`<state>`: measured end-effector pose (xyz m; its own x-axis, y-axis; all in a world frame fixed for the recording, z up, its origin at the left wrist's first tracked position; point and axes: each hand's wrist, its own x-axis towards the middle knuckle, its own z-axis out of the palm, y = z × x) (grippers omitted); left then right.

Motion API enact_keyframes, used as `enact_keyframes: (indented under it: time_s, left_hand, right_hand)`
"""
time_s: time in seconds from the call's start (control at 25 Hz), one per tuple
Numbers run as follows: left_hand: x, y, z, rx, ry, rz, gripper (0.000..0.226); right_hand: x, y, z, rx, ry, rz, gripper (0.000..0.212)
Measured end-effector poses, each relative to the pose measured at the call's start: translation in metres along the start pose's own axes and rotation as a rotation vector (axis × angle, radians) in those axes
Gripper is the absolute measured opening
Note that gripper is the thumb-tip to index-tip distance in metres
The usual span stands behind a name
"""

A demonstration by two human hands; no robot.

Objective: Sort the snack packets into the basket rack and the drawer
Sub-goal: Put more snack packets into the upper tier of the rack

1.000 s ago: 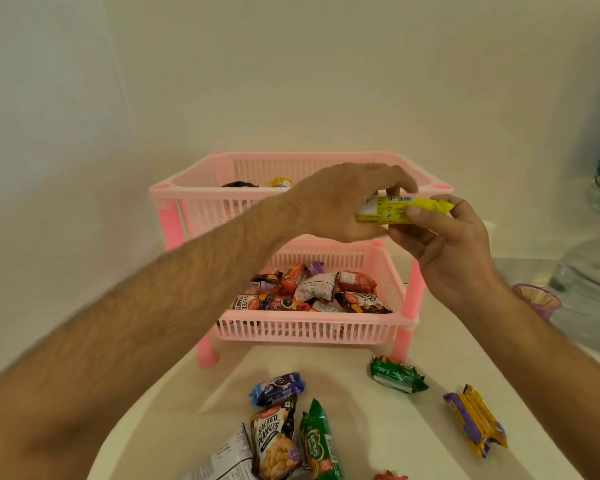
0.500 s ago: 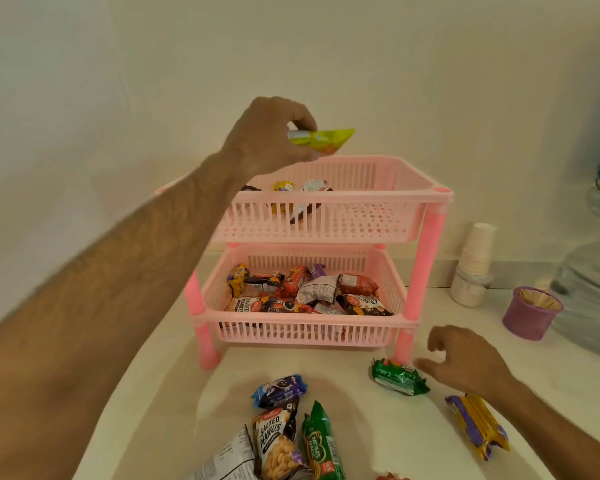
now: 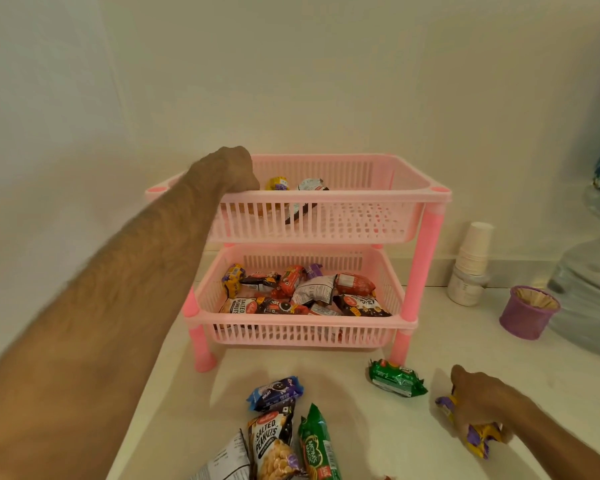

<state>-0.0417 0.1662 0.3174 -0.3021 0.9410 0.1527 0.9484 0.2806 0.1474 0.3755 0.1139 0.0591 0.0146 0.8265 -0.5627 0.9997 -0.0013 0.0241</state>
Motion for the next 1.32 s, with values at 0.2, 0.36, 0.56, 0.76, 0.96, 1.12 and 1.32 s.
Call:
enact_keyframes:
  time_s: [0.2, 0.36, 0.56, 0.76, 0.96, 1.12, 1.32]
  left_hand:
    - [-0.001, 0.003, 0.002, -0.024, -0.044, 0.022, 0.031]
    - [-0.011, 0.009, 0.004, -0.289, 0.215, 0.275, 0.026]
    - [-0.059, 0.05, -0.007, -0.678, 0.205, 0.86, 0.039]
    - [-0.08, 0.076, -0.012, -0.447, -0.079, 1.037, 0.053]
    - [-0.075, 0.066, -0.022, -0.456, -0.239, 0.967, 0.057]
    - [-0.072, 0.054, -0.034, -0.46, -0.262, 0.942, 0.058]
    - [-0.06, 0.048, -0.046, -0.647, 0.097, 0.813, 0.054]
  right_hand:
    - [-0.008, -0.022, -0.023, 0.145, 0.02, -0.124, 0.082]
    - [-0.036, -0.048, -0.068, 0.462, -0.014, -0.386, 0.075]
    - [-0.082, -0.089, -0.121, 1.032, 0.095, -0.845, 0.053]
    - [-0.101, -0.119, -0.147, 1.45, 0.113, -1.021, 0.042]
    - [-0.107, -0.135, -0.15, 1.577, 0.115, -1.013, 0.041]
    - [-0.103, -0.146, -0.147, 1.671, 0.049, -0.988, 0.06]
    - [-0.08, -0.163, -0.103, 1.631, 0.137, -0.896, 0.044]
